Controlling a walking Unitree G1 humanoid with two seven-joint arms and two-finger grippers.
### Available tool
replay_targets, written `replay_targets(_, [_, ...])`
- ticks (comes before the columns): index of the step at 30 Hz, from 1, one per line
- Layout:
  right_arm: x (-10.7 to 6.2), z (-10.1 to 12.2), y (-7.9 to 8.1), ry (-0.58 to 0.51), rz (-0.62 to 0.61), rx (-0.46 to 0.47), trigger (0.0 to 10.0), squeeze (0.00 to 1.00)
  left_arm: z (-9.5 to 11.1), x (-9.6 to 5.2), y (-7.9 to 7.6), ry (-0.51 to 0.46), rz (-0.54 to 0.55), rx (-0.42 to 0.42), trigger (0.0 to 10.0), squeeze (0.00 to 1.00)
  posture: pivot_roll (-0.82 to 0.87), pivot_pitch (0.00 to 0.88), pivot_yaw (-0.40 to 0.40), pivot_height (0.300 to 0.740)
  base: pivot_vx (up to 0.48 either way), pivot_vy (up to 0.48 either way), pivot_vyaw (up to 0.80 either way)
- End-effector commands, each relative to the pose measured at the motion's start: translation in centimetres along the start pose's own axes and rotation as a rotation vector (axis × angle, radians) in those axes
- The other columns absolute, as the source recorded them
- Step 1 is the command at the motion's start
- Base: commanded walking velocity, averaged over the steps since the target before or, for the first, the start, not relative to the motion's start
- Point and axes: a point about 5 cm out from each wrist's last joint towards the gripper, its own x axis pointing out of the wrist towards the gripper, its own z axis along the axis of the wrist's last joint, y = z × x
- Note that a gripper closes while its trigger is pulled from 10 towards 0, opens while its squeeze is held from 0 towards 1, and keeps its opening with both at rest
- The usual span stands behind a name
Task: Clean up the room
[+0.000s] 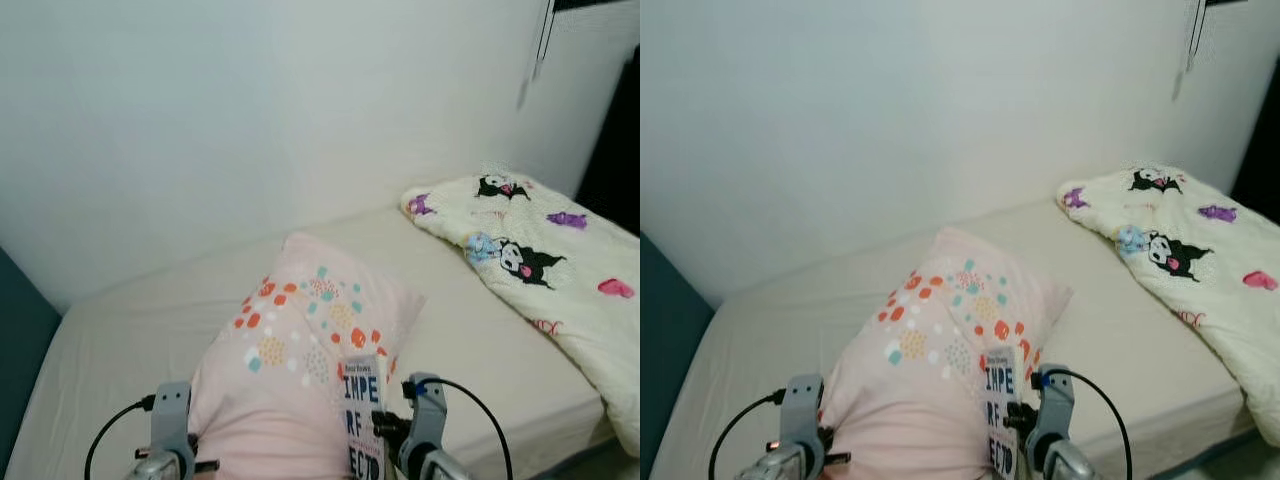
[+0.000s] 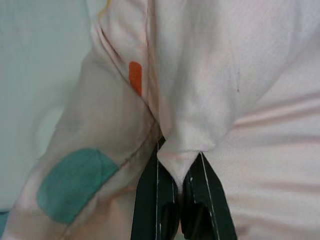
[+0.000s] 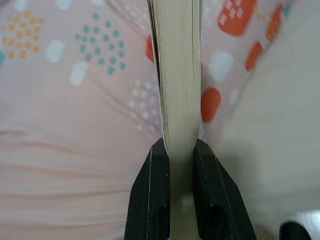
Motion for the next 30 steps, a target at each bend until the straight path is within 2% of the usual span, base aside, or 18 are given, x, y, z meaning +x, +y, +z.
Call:
replay_targets(1, [-0.3, -2.0, 0.4, 0.090, -0.003, 0.026, 10.0, 0.00, -1.4, -0.2, 0.7, 0.062, 0.026, 0.015, 10.0, 0.00, -0.19, 0.000, 0.094, 0.740, 0.000, 0.000, 0.70])
replay_targets(5, [-0.3, -2.0, 0.4, 0.086, -0.004, 0.033, 10.0, 0.00, -1.6, -0.3, 0.6, 0.063, 0.017, 0.030, 10.0, 0.00, -0.19, 0.000, 0.096, 0.740, 0.000, 0.000, 0.70])
replay_targets(16, [-0.1, -1.9, 0.8, 0.088, 0.012, 0.011, 10.0, 0.00, 0.3, 0.1, -0.3, 0.014, -0.011, -0.014, 10.0, 0.00, -0.19, 0.000, 0.098, 0.740, 0.000, 0.000, 0.69])
replay_targets(20, [-0.1, -2.1, 0.8, 0.098, 0.006, 0.012, 10.0, 0.00, 0.0, 0.2, -0.9, 0.041, -0.029, 0.002, 10.0, 0.00, -0.19, 0.000, 0.102, 0.740, -0.386, 0.167, 0.70])
replay_targets(25, [-0.2, -2.3, 0.6, 0.109, 0.001, 0.012, 10.0, 0.00, -0.4, 0.1, -0.9, 0.056, -0.020, -0.003, 10.0, 0.00, -0.19, 0.000, 0.100, 0.740, -0.447, 0.000, 0.70])
replay_targets(30, [-0.3, -2.4, 0.5, 0.118, -0.003, 0.012, 10.0, 0.00, -0.6, 0.1, -0.7, 0.056, -0.009, -0.009, 10.0, 0.00, -0.19, 0.000, 0.093, 0.740, 0.000, 0.000, 0.70])
